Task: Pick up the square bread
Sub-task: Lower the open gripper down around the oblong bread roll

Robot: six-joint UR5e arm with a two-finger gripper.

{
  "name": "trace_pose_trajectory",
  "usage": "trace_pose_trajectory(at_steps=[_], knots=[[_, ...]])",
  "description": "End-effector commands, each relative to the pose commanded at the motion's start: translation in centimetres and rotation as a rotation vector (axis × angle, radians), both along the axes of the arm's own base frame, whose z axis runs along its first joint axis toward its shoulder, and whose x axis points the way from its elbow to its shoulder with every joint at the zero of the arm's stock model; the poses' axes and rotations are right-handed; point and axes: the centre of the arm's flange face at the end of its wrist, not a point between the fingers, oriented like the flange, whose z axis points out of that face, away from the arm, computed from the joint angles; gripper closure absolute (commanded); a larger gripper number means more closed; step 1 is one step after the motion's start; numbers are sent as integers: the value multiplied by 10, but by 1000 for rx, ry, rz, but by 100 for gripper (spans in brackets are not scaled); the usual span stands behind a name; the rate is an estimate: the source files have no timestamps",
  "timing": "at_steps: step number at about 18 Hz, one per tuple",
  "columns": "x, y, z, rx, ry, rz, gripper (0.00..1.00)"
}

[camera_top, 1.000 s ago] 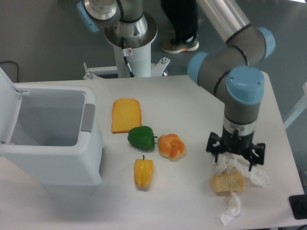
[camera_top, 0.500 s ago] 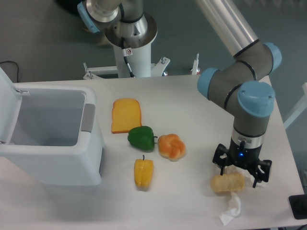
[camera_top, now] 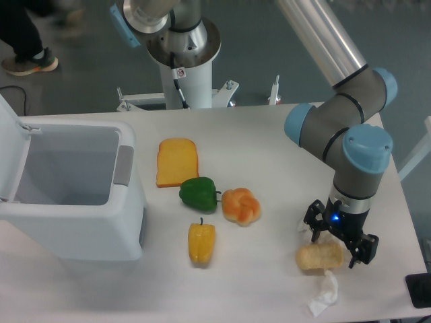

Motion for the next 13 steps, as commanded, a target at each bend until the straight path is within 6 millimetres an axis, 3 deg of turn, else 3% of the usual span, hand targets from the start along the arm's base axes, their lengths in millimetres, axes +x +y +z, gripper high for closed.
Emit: trace_pose_trajectory(at_steps=[6,13], knots=[[5,3,-4,-29,9,-10,0],[5,12,-25,-49,16,-160,0]])
